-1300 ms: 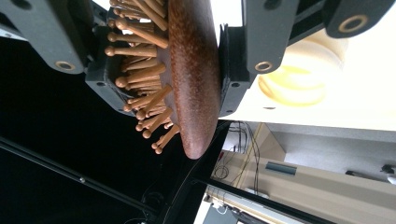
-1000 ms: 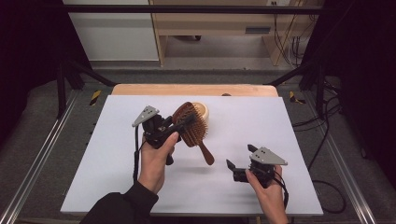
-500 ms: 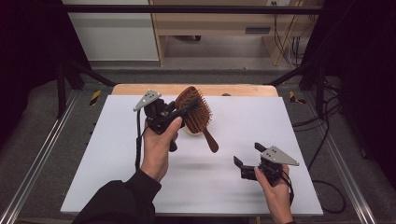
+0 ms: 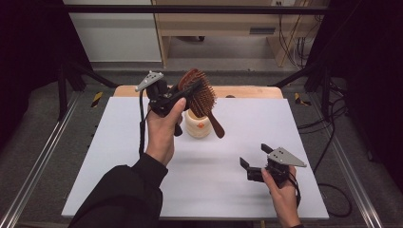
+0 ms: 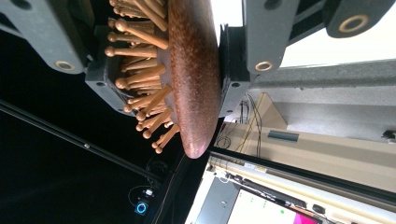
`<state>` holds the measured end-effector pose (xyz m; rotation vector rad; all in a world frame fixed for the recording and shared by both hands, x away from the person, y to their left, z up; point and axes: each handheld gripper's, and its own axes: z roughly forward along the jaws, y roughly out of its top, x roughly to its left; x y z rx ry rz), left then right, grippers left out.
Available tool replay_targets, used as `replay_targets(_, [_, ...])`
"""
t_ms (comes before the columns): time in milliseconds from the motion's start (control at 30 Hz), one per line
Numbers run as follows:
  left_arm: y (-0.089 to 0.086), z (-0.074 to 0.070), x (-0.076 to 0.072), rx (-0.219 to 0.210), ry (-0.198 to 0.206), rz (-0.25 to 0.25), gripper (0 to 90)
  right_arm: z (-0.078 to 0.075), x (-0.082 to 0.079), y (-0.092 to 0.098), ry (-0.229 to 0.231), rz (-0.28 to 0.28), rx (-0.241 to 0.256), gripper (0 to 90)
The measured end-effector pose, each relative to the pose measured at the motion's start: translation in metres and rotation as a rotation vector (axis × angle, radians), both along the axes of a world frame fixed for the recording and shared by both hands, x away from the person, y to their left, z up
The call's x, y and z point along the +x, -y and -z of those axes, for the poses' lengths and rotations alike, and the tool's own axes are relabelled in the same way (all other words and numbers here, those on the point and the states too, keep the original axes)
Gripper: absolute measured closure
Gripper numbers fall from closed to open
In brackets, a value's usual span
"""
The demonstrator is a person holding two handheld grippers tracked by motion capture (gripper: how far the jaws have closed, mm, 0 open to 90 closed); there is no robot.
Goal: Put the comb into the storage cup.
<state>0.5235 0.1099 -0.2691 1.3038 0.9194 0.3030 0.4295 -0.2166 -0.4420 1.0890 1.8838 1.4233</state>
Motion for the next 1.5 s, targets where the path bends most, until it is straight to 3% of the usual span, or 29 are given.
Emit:
replay_targets(300, [-0.004, -0.009, 0.011, -0.033, -0.004, -0.016, 51.8, 0.001, -0.001, -0.004, 0.003, -0.018, -0.009, 4.2])
replay_targets(433, [-0.004, -0.012, 0.014, -0.011, 0.012, -0.022, 51.7, 0.001, -0.002, -0.005, 0.003, -0.018, -0.011, 4.2])
replay_targets(767, [-0.006, -0.023, 0.026, -0.025, 0.032, -0.052, 51.7, 0.000, -0.002, -0.004, 0.013, -0.024, -0.011, 4.2])
replay_targets(900, [-0.008, -0.025, 0.030, -0.006, 0.040, -0.063, 51.7, -0.001, -0.003, -0.002, 0.025, -0.023, 0.001, 3.9])
replay_targets(1500, [-0.011, -0.020, 0.042, -0.009, 0.052, -0.100, 51.7, 0.000, -0.003, -0.001, 0.022, -0.026, 0.006, 3.9])
